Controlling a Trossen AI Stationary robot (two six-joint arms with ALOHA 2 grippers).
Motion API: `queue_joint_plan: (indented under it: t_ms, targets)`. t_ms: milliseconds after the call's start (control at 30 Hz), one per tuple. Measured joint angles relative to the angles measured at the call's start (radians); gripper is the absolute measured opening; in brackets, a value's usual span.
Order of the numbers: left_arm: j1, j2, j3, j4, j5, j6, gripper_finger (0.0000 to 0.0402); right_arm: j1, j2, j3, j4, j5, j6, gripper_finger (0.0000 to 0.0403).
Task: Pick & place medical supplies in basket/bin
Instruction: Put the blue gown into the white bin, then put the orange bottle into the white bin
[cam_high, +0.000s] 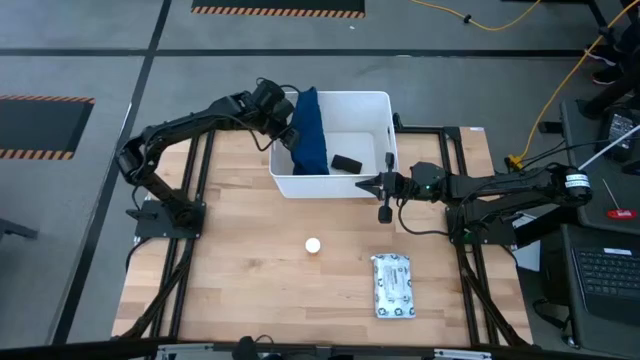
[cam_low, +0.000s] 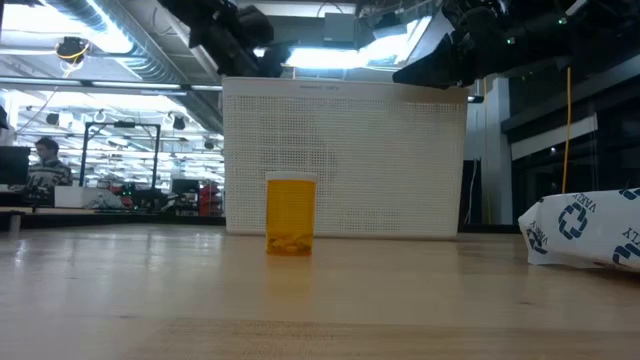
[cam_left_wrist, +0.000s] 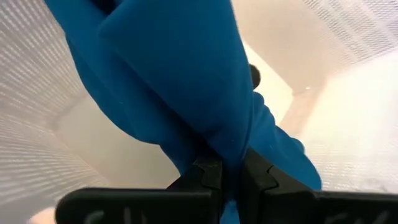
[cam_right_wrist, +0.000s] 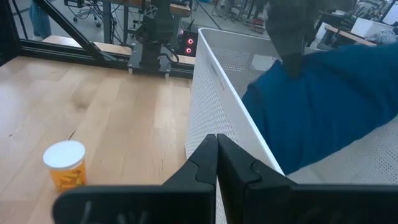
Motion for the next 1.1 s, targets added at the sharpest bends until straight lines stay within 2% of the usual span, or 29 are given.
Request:
queue_joint_plan:
  t_ms: [167,267,633,1100]
  targets:
    - [0.001,0.055,0.005,0.007,0.006,-0.032,0.0012,0.0,0.0,0.0,0.0,0.0,0.0,0.0008]
    - [0.005,0.077,0.007,0.01,0.049,-0.033,0.0012,0.0,0.0,0.0,0.0,0.0,0.0,0.0008]
    - [0.005,0.051,0.0,0.054,0.043,-0.033,0.0015,0.0,0.0,0.0,-0.001,0.0,0.0,0.0008]
    - [0.003,0.039,-0.001,0.048,0.047,-0.001,0.0109,0.0,0.0,0.0,-0.004,0.0,0.0,0.0008]
